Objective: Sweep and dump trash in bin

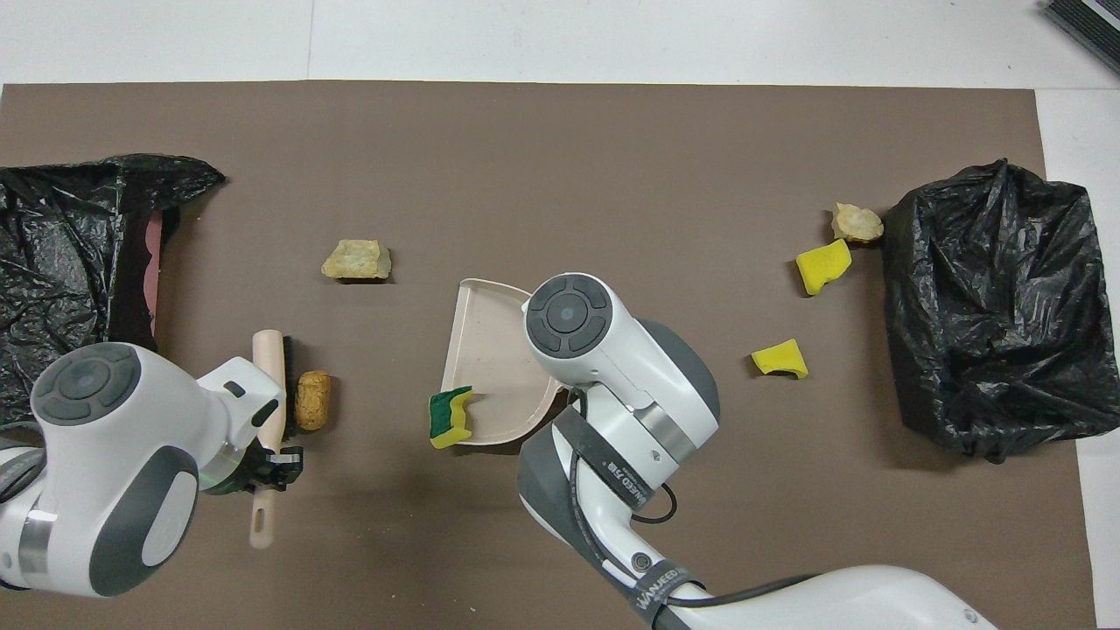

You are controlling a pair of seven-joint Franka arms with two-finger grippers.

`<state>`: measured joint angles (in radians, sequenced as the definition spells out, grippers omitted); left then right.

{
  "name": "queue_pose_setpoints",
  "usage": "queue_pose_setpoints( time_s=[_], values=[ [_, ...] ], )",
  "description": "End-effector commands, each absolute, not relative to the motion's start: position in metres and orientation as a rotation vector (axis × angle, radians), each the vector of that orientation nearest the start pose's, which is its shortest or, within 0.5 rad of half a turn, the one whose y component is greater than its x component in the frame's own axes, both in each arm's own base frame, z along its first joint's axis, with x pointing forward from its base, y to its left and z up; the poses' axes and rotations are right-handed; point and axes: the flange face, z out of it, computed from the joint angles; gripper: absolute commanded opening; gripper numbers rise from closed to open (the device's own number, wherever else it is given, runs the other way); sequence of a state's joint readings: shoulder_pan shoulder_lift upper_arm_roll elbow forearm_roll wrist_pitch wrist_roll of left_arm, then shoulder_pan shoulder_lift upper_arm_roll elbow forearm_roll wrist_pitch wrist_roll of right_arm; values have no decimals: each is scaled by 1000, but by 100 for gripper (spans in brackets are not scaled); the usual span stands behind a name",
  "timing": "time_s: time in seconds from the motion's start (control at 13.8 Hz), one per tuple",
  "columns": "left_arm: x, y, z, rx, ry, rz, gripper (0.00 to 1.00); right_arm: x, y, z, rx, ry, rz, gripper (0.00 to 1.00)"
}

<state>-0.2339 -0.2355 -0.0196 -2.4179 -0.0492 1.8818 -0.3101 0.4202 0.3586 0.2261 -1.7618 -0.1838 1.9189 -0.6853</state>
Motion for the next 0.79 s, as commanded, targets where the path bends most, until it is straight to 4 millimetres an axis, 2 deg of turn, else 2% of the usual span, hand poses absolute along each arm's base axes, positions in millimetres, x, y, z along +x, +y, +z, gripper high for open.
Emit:
queue_pose_setpoints(
  time_s=[0.0,0.22,0.36,0.43,0.58,0.65,0.72],
  values=[
    [396,-159,373,-3126,-133,412,0,499,371,353,-2403,-2156,283,0],
    [388,-225,369,-3209,-172,341,0,500,378,354,-2396,-2146,229,0],
    [371,-254,371,-3225,-92,364,0,502,380,354,-2399,-2142,209,0],
    [371,-268,381,-3236,-59,362,0,502,380,354,-2399,-2141,204,0],
    [396,-283,398,-3211,-30,494,0,502,379,354,-2400,-2138,211,0],
    [408,-282,410,-3219,-31,505,0,502,378,354,-2399,-2139,219,0],
    [424,-270,420,-3239,-69,475,0,503,378,355,-2401,-2137,224,0]
  ],
)
